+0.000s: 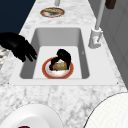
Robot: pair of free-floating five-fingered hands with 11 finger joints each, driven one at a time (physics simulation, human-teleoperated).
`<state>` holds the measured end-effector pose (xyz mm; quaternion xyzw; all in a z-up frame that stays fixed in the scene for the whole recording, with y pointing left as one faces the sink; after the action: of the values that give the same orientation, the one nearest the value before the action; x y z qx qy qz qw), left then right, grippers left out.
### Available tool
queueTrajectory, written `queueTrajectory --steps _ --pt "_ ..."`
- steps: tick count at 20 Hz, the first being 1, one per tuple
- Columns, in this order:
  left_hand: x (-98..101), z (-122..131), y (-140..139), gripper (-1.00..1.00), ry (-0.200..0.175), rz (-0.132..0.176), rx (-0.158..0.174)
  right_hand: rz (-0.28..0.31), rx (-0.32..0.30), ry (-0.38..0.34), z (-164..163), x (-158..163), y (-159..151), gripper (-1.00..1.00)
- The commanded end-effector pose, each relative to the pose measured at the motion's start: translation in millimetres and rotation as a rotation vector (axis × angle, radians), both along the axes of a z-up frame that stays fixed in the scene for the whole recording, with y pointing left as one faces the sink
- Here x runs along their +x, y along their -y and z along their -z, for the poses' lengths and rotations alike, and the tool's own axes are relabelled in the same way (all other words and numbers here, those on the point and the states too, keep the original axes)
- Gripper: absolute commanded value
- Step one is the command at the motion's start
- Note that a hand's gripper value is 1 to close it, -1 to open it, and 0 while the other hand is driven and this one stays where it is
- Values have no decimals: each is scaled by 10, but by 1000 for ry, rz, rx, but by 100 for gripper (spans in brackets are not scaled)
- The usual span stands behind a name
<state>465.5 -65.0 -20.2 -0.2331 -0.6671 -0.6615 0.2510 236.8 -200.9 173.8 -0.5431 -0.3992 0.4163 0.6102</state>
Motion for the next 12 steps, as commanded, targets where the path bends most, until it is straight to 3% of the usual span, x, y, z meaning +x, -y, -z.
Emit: queueTrajectory --steps 1,6,10,12 --pt "189 309 134 100 11 -43 -26 0 0 0 0 0 0 0" --pt "434 710 302 100 43 -37 -30 0 0 0 0 0 0 0" --pt "527 790 216 100 -40 -17 -44 0 0 0 0 0 0 0" --pt "478 751 112 100 -72 10 -76 0 0 0 0 0 0 0"
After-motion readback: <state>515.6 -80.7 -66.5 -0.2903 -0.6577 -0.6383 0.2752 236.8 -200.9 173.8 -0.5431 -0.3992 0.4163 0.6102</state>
